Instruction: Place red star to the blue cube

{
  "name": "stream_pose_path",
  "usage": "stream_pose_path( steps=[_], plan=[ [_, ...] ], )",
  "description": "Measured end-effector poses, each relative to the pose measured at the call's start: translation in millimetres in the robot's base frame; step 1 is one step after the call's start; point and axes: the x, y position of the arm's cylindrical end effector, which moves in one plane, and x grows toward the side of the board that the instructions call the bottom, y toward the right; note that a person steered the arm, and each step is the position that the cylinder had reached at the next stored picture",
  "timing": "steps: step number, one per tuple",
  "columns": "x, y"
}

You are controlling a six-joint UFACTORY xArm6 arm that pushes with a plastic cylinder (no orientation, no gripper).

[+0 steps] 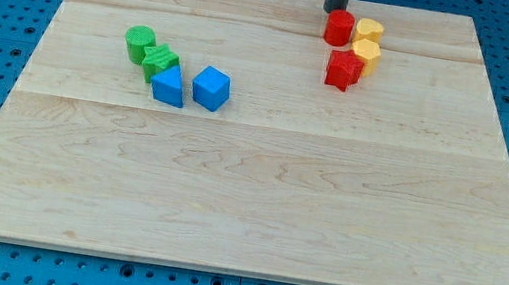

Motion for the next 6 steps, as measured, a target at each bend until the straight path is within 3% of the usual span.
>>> stream_pose_path(
  steps=[1, 3, 4, 5, 6],
  plan=[
    [8, -3],
    [105, -5],
    [124, -5],
    [104, -26],
    [88, 0]
  ],
)
